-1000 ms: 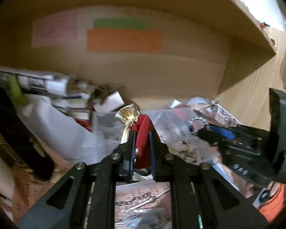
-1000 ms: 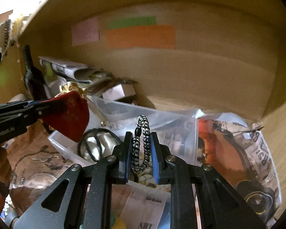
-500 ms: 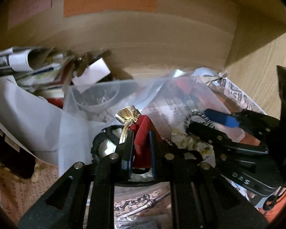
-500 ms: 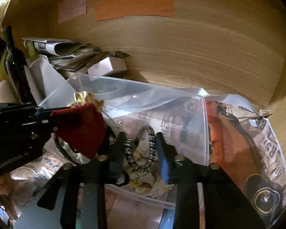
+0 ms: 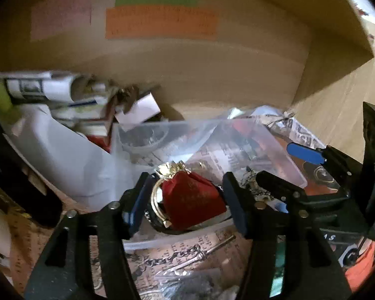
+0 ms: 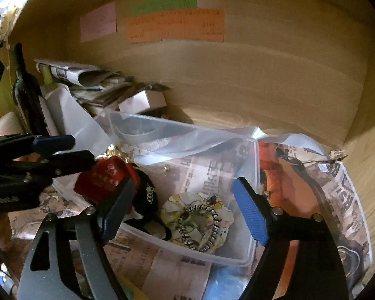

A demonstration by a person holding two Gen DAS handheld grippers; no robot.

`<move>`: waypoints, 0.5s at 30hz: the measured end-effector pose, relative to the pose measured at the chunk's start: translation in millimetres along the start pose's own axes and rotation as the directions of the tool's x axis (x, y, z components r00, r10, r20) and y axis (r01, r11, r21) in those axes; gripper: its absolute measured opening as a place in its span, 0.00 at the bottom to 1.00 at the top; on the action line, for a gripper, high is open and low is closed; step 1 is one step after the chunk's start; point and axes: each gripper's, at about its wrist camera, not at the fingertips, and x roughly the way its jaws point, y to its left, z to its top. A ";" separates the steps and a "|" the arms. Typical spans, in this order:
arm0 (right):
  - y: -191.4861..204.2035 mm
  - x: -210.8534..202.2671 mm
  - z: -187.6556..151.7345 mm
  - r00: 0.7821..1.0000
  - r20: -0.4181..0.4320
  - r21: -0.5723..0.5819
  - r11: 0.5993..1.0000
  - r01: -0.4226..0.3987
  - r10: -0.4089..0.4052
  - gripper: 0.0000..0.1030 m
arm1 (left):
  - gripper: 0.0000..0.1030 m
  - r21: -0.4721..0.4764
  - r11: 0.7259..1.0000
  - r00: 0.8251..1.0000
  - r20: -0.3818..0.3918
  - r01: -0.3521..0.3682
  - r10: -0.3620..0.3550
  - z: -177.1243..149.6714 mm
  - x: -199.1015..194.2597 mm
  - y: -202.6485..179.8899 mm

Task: Organize soft objects
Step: 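Lower the bracelet and red pouch into the clear box and open both grippers, then grasp the grey knit bag with the left gripper while the right gripper grasps the green striped glove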

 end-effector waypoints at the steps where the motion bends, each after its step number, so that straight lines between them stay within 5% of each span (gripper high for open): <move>1: 0.3 -3.9 0.5 1.000 0.008 -0.001 1.000 -0.002 0.002 0.77 | 0.66 0.003 1.000 1.000 0.015 -0.002 0.002 -0.2 -7.4 0.2; 9: 10.5 -52.8 -3.7 0.995 0.102 -0.039 0.999 -0.009 0.013 0.81 | 0.91 0.028 1.000 0.997 0.081 -0.013 0.011 -14.5 -54.7 3.8; 15: 12.9 -68.0 -21.9 0.996 0.091 -0.043 0.999 -0.016 0.020 0.82 | 0.94 0.046 0.998 0.999 0.039 -0.037 0.035 -41.9 -63.3 5.6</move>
